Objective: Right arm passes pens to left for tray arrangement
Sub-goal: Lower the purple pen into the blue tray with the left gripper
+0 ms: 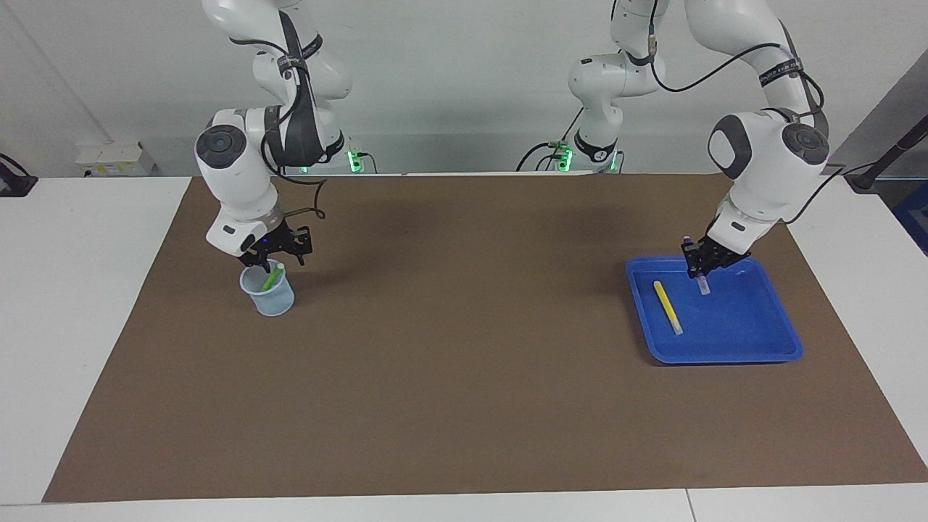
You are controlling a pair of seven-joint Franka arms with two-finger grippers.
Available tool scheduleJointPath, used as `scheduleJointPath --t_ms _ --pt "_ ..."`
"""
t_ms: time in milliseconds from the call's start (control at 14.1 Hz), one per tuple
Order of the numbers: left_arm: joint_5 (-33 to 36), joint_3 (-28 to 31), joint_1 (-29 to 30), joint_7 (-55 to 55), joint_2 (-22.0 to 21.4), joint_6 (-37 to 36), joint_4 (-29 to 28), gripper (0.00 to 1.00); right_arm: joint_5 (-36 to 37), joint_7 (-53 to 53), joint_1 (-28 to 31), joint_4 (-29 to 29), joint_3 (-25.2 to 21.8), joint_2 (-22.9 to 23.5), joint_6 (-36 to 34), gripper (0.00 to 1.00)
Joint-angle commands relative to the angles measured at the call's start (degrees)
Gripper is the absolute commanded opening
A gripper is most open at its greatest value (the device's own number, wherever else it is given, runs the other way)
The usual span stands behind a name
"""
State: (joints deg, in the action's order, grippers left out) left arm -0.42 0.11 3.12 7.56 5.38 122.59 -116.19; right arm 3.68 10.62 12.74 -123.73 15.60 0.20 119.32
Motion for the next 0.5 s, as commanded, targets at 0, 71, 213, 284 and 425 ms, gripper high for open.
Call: scheduleJointPath --t_ms 0,71,213,284,425 --pt "2.1 -0.5 1.5 1.0 3.4 4.2 0.1 0.00 1.0 0.9 1.3 -1.1 0.8 -0.2 1.1 0.63" --pt "2.1 -0.5 2.1 1.1 4.5 5.8 0.1 0.00 1.2 0.9 1.8 -1.1 0.7 0.0 1.1 0.62" --pt "2.1 -0.5 2.2 1.0 6.6 8.0 0.0 0.00 1.8 0.9 2.2 -1.1 0.8 0.2 1.9 0.62" --pt "2.1 -0.5 2.3 1.1 7.5 8.8 -0.1 0.00 1.8 1.1 2.5 -1.1 0.8 0.2 1.9 0.61" --pt "2.1 -0.5 3.3 1.1 9.5 10.8 -0.4 0.00 1.9 1.1 2.6 -1.1 0.8 0.3 2.0 0.58"
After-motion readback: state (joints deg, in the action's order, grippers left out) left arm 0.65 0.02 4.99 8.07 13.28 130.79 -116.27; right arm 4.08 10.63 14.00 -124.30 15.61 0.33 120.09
